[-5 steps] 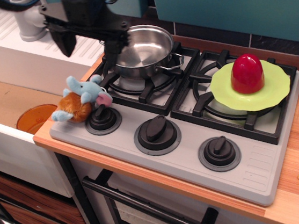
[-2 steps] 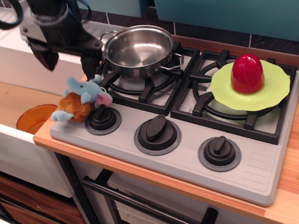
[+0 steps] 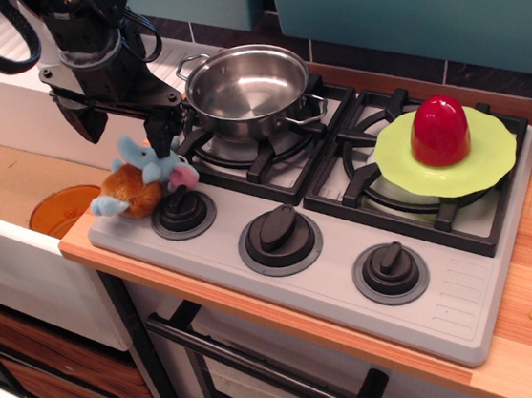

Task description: Put sweetpotato on plate and stuffedelephant in pot or pan on stove

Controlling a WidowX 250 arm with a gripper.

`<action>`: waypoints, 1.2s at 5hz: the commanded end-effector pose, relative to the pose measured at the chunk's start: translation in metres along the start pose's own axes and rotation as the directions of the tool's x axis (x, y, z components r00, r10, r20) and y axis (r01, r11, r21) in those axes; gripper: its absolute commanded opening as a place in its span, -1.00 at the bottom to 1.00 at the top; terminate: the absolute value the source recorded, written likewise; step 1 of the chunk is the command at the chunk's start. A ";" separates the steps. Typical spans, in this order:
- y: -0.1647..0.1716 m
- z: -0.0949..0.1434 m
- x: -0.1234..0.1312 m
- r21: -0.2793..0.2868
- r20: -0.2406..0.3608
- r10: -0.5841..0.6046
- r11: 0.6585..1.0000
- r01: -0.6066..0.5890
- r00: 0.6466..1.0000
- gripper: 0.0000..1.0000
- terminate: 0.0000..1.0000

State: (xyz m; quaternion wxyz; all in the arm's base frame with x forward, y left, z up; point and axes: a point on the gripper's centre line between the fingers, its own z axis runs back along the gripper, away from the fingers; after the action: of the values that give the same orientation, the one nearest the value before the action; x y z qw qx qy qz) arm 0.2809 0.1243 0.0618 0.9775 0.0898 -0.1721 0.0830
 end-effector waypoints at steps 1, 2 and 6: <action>0.001 0.009 0.010 0.011 0.033 0.006 1.000 -0.006 0.999 1.00 -1.00; 0.001 0.009 0.010 0.011 0.033 0.006 1.000 -0.006 0.999 1.00 -1.00; -0.018 -0.003 -0.010 0.017 0.064 0.058 0.998 -0.059 0.996 1.00 -1.00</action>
State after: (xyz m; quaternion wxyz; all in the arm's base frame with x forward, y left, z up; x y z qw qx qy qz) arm 0.2709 0.1076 0.0408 0.9710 0.0903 -0.1904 0.1128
